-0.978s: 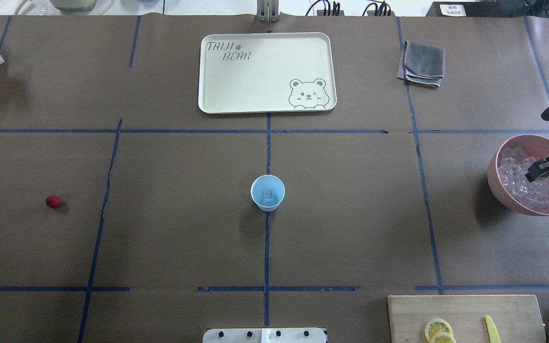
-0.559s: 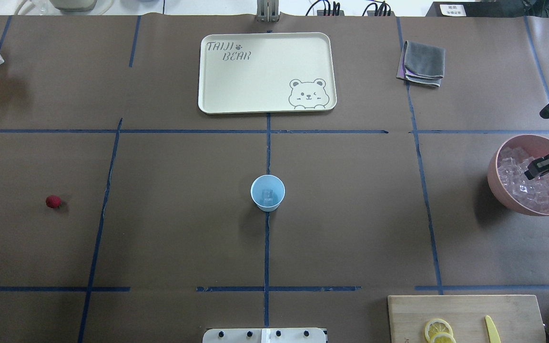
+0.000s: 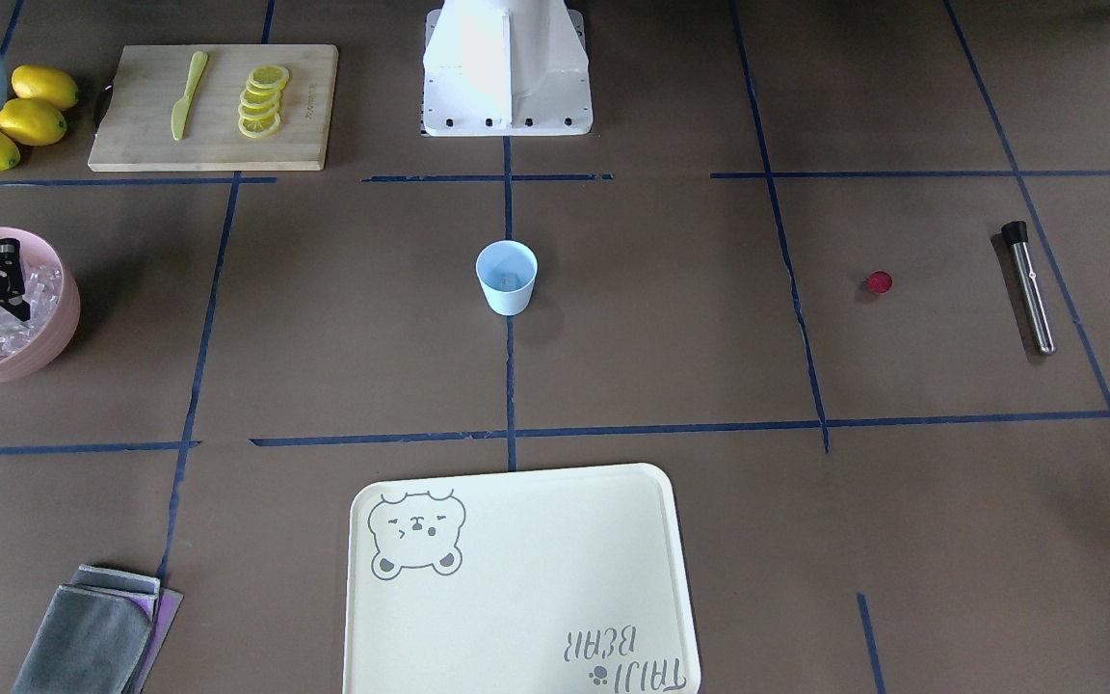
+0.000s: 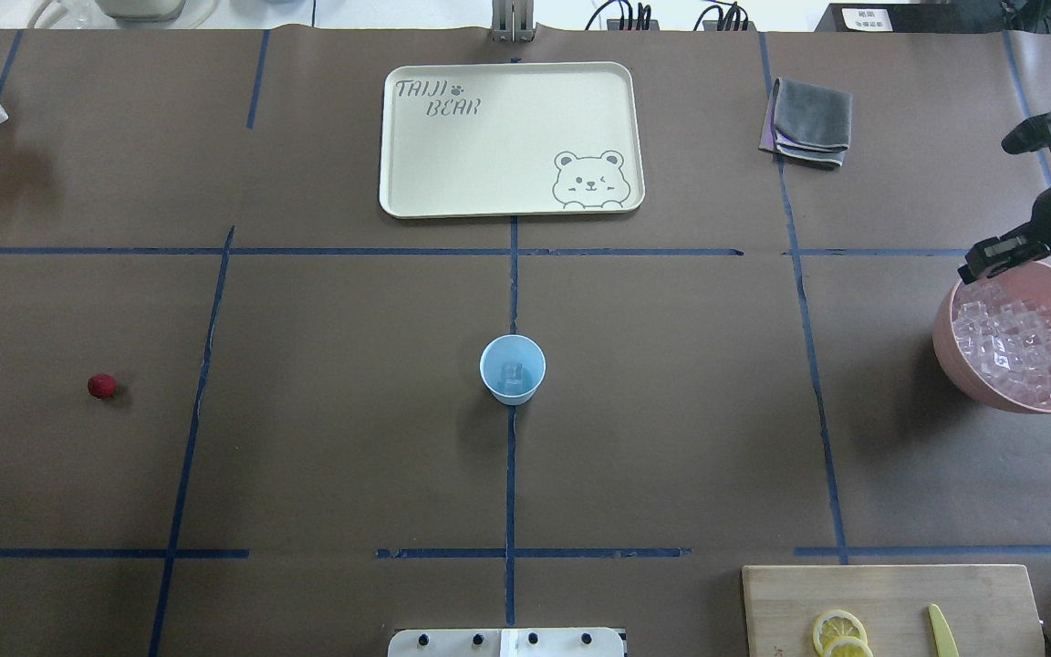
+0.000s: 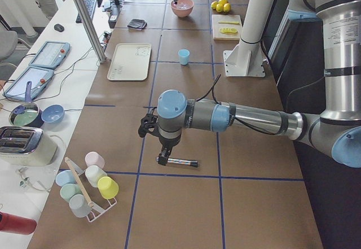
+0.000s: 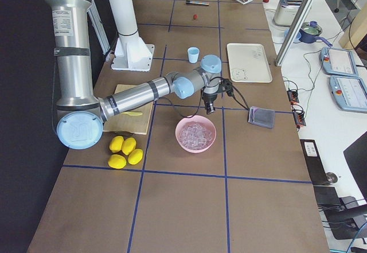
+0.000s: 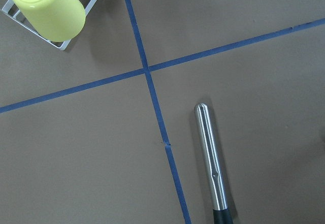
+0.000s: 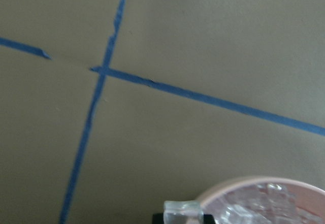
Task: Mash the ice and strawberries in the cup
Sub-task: 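Carry the ice cube with the right gripper over the light-blue cup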
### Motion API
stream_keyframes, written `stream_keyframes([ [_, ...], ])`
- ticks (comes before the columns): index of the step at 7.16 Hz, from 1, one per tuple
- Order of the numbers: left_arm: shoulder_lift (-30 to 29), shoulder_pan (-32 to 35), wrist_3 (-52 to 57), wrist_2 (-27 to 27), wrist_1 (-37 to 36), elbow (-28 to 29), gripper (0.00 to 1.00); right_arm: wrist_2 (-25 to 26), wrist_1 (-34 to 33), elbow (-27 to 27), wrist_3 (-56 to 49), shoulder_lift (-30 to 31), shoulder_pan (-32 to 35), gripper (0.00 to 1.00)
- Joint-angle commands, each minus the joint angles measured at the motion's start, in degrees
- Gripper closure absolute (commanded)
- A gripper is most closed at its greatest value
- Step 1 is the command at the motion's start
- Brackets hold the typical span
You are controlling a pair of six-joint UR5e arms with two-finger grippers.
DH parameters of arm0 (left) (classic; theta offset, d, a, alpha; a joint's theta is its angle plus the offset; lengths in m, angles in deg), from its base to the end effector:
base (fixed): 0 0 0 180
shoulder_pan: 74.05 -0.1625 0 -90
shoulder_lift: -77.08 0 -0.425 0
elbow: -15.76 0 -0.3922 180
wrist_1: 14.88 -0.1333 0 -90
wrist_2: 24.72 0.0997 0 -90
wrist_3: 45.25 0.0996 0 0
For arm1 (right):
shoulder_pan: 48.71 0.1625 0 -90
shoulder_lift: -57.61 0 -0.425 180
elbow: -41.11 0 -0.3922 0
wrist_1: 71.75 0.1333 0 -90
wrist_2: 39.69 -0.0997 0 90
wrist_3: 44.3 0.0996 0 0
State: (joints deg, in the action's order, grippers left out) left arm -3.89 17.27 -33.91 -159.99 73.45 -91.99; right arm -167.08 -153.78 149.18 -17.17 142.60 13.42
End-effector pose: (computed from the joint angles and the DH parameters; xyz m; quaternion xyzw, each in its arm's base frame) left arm -0.0724 -0.4270 0.5801 0.0988 0.3755 0.1040 0.9156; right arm -0.1807 -0.4974 0.4485 0.0823 -0.3910 -0.0917 0.9121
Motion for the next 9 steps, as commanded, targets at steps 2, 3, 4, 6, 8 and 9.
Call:
stream_keyframes([
  [2,-0.1,0.0,-0.1,0.0,0.0,-0.3,0.0,6.1,-4.2,0.5,20.9,-14.3,-12.8,0.97],
  [3,-0.1,0.0,-0.1,0.0,0.0,-0.3,0.0,11.2,-9.6,0.1,27.6,-20.8,-18.3,0.97],
  [4,-0.1,0.0,-0.1,0.0,0.0,-0.3,0.0,14.9,-14.2,-0.1,32.4,-26.1,-22.5,0.97],
  [6,-0.1,0.0,-0.1,0.0,0.0,-0.3,0.0,21.4,-15.6,-3.1,45.0,-34.7,-31.0,0.97],
  [8,-0.2,0.0,-0.1,0.0,0.0,-0.3,0.0,25.4,-15.7,-9.5,50.9,-41.2,-35.9,0.96],
  [9,-0.2,0.0,-0.1,0.0,0.1,-0.3,0.0,27.2,-15.7,-10.1,51.2,-41.3,-37.2,0.96],
])
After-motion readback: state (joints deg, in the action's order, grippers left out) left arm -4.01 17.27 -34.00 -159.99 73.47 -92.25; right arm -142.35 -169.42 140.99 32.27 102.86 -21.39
